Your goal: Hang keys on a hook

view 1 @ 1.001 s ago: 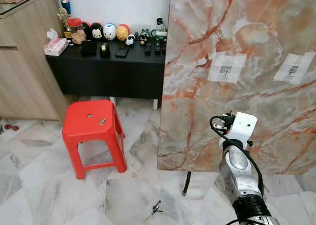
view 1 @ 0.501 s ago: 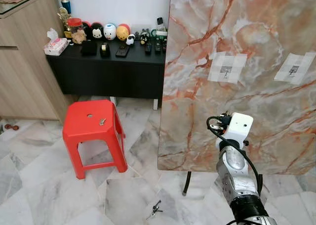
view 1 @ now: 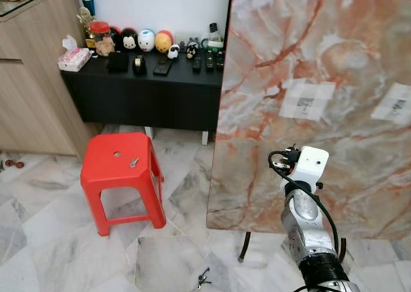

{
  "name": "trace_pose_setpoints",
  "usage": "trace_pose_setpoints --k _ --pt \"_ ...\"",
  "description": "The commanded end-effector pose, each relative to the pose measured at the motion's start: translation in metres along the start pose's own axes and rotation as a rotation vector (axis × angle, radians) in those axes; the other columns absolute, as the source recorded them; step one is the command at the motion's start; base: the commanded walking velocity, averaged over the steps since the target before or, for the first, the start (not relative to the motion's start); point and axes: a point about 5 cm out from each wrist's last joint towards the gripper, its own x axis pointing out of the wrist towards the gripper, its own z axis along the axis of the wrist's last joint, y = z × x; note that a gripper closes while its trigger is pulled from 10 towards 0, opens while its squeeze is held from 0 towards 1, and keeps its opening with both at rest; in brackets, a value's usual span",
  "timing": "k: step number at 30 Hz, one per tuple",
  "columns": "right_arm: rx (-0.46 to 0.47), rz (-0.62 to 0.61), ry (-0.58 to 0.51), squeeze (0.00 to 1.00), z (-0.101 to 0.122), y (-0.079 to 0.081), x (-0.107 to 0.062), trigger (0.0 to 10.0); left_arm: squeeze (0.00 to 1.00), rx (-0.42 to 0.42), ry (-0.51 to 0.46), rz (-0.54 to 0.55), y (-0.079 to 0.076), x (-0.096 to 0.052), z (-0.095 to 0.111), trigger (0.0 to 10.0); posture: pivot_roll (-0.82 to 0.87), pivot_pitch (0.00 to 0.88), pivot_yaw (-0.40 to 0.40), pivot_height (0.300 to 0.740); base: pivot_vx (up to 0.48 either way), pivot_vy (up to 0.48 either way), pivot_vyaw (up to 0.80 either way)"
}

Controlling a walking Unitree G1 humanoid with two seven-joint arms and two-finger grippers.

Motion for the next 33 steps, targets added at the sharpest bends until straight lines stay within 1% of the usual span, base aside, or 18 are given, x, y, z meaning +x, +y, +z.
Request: trace_pose_setpoints --k 1,8,14,16,17,18,19,20,21,22,23,26,29,30,32,33 --pt "-0.002 -0.013 -0.002 0.0 0.001 -0.004 0.0 10.0 0.0 -0.008 0.019 -0.02 -0.011 0.0 -0.006 10.0 0.01 0.0 -0.087 0.74 0.0 0.0 0.0" --pt "0.008 -0.021 0.006 0.0 -0.001 -0.003 -0.002 10.0 0.0 -0.012 0.019 -0.025 -0.018 0.0 -0.006 10.0 0.01 0.0 -0.088 0.74 0.0 0.0 0.0" --pt "-0.015 -0.074 -0.013 0.0 0.002 -0.007 -0.005 10.0 0.0 -0.012 0.019 -0.025 -0.02 0.0 -0.006 10.0 0.01 0.0 -0.087 0.74 0.0 0.0 0.0" --pt "-0.066 -0.087 -0.048 0.0 0.008 -0.009 -0.004 10.0 0.0 -0.01 0.019 -0.026 -0.021 0.001 -0.006 10.0 0.01 0.0 -0.086 0.74 0.0 0.0 0.0" --pt "-0.135 -0.106 -0.079 0.0 0.012 -0.011 -0.004 10.0 0.0 -0.006 0.021 -0.028 -0.022 0.001 -0.006 10.0 0.0 0.0 -0.085 0.74 0.0 0.0 0.0" --pt "-0.153 -0.112 -0.085 0.0 0.013 -0.012 -0.004 10.0 0.0 -0.005 0.021 -0.029 -0.022 0.001 -0.006 10.0 0.0 0.0 -0.085 0.74 0.0 0.0 0.0" --pt "-0.209 -0.123 -0.11 0.0 0.016 -0.013 -0.004 10.0 0.0 -0.003 0.022 -0.032 -0.023 0.001 -0.006 10.0 0.01 0.0 -0.086 0.74 0.0 0.0 0.0" --pt "-0.303 -0.151 -0.156 0.0 0.022 -0.015 -0.004 10.0 0.0 -0.002 0.021 -0.035 -0.023 0.001 -0.005 10.0 0.01 0.0 -0.086 0.74 0.0 0.0 0.0" --pt "-0.329 -0.174 -0.172 0.0 0.025 -0.017 -0.005 10.0 0.0 -0.003 0.02 -0.036 -0.024 0.001 -0.005 10.0 0.01 0.0 -0.087 0.74 0.0 0.0 0.0" --pt "-0.345 -0.2 -0.183 0.0 0.027 -0.02 -0.005 10.0 0.0 -0.004 0.02 -0.035 -0.024 0.001 -0.005 10.0 0.01 0.0 -0.087 0.74 0.0 0.0 0.0" --pt "-0.345 -0.2 -0.183 0.0 0.027 -0.02 -0.005 10.0 0.0 -0.004 0.02 -0.035 -0.024 0.001 -0.005 10.0 0.01 0.0 -0.087 0.74 0.0 0.0 0.0" --pt "-0.407 -0.208 -0.19 0.0 0.028 -0.02 -0.006 10.0 0.0 -0.004 0.019 -0.031 -0.019 0.0 -0.005 10.0 0.0 0.0 -0.086 0.74 0.0 0.0 0.0" --pt "-0.452 -0.218 -0.216 0.0 0.03 -0.019 -0.008 10.0 0.0 -0.002 0.02 -0.026 -0.014 0.0 -0.006 10.0 0.0 0.0 -0.086 0.74 0.0 0.0 0.0" --pt "-0.452 -0.218 -0.216 0.0 0.03 -0.019 -0.008 10.0 0.0 -0.002 0.02 -0.026 -0.014 0.0 -0.006 10.0 0.0 0.0 -0.086 0.74 0.0 0.0 0.0" --pt "-0.462 -0.208 -0.225 0.0 0.031 -0.016 -0.008 10.0 0.0 -0.002 0.021 -0.022 -0.01 -0.001 -0.008 10.0 0.0 0.0 -0.086 0.74 0.0 0.0 0.0" --pt "-0.483 -0.195 -0.238 0.0 0.032 -0.013 -0.008 10.0 0.0 -0.003 0.023 -0.019 -0.007 -0.002 -0.011 10.0 0.01 0.0 -0.086 0.74 0.0 0.0 0.0"
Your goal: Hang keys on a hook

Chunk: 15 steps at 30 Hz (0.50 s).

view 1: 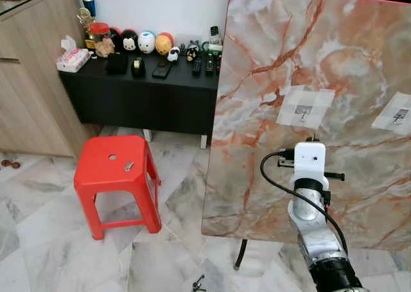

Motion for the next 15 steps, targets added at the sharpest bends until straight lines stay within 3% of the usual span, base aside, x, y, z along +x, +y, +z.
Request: trace_pose_setpoints --k 1,7,15 --pt "-0.014 -0.018 -0.049 0.0 0.011 -0.003 0.003 10.0 0.0 0.002 0.019 -0.005 0.001 -0.002 -0.008 10.0 0.01 0.0 -0.086 0.74 0.0 0.0 0.0" --pt "-0.089 -0.048 -0.098 0.0 0.019 -0.003 0.005 10.0 0.0 0.003 0.024 -0.009 -0.002 -0.004 -0.015 10.0 0.01 0.0 -0.085 0.74 0.0 0.0 0.0" --pt "-0.158 -0.046 -0.124 0.0 0.023 -0.001 0.008 10.0 0.0 0.009 -0.006 -0.024 -0.017 0.002 0.003 10.0 0.01 0.0 -0.083 0.74 0.0 0.0 0.0"
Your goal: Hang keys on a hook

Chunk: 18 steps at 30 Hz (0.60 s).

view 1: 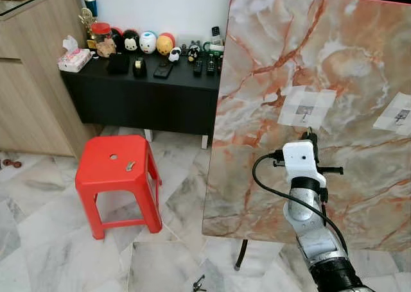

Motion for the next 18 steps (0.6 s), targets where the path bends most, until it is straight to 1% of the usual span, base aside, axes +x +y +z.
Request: trace_pose_setpoints --k 1,7,9,18 --pt "-0.012 -0.028 -0.022 0.0 0.006 -0.005 0.006 10.0 0.0 0.013 0.019 0.001 -0.002 0.0 -0.002 10.0 0.01 0.0 -0.083 0.74 0.0 0.0 0.0" --pt "-0.082 -0.03 -0.028 0.0 0.007 -0.006 0.012 10.0 0.0 0.014 -0.002 0.003 -0.001 0.003 0.01 10.0 0.0 0.0 -0.08 0.74 0.0 0.0 0.0" --pt "-0.1 -0.031 -0.015 0.0 0.005 -0.007 0.015 10.0 0.0 0.014 -0.005 0.004 0.0 0.003 0.011 10.0 0.0 0.0 -0.081 0.74 0.0 0.0 0.0" --pt "-0.127 -0.026 -0.006 0.0 0.006 -0.006 0.023 10.0 0.0 0.01 -0.012 0.012 0.007 0.002 0.01 10.0 0.01 0.0 -0.081 0.74 0.0 0.0 0.0"
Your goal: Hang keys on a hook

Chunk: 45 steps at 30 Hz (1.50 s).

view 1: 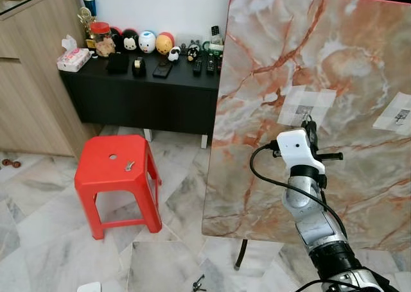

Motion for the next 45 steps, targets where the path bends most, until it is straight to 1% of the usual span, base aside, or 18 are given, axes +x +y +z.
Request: trace_pose_setpoints --k 1,2,6,12,19,29,45 --pt "-0.018 -0.021 -0.008 0.0 0.003 -0.005 0.0069 10.0 0.0 0.002 0.014 -0.004 0.0007 -0.0014 -0.0052 10.0 0.01 0.0 -0.081 0.74 0.0 0.0 0.0" --pt "-0.029 -0.02 -0.002 0.0 0.002 -0.005 0.0078 10.0 0.0 0.003 0.015 -0.006 -0.0018 -0.0011 -0.0052 10.0 0.01 0.0 -0.081 0.74 0.0 0.0 0.0" --pt "-0.061 -0.011 0.003 0.0 -0.0022 -0.0045 0.0077 10.0 0.0 0.006 0.016 -0.008 -0.0033 -0.001 -0.0054 10.0 0.0 0.0 -0.081 0.74 0.0 0.0 0.0" --pt "-0.059 0.011 0.019 0.0 -0.0052 -0.0013 0.0069 10.0 0.0 0.009 0.017 -0.008 -0.0033 -0.001 -0.0054 10.0 0.0 0.0 -0.079 0.74 0.0 0.0 0.0" --pt "-0.056 0.037 0.016 0.0 -0.0039 0.0039 0.0058 10.0 0.0 0.011 0.016 -0.005 -0.0024 -0.001 -0.0051 10.0 0.01 0.0 -0.079 0.74 0.0 0.0 0.0" --pt "-0.064 0.034 0.011 0.0 -0.0037 0.0042 0.0059 10.0 0.0 0.014 0.016 -0.006 -0.0036 -0.0011 -0.0057 10.0 0.0 0.0 -0.078 0.74 0.0 0.0 0.0" --pt "-0.075 0.012 0.003 0.0 -0.0045 -0.0009 0.0094 10.0 0.0 0.015 0.02 -0.011 -0.0073 -0.0014 -0.0077 10.0 0.0 0.0 -0.08 0.74 0.0 0.0 0.0"
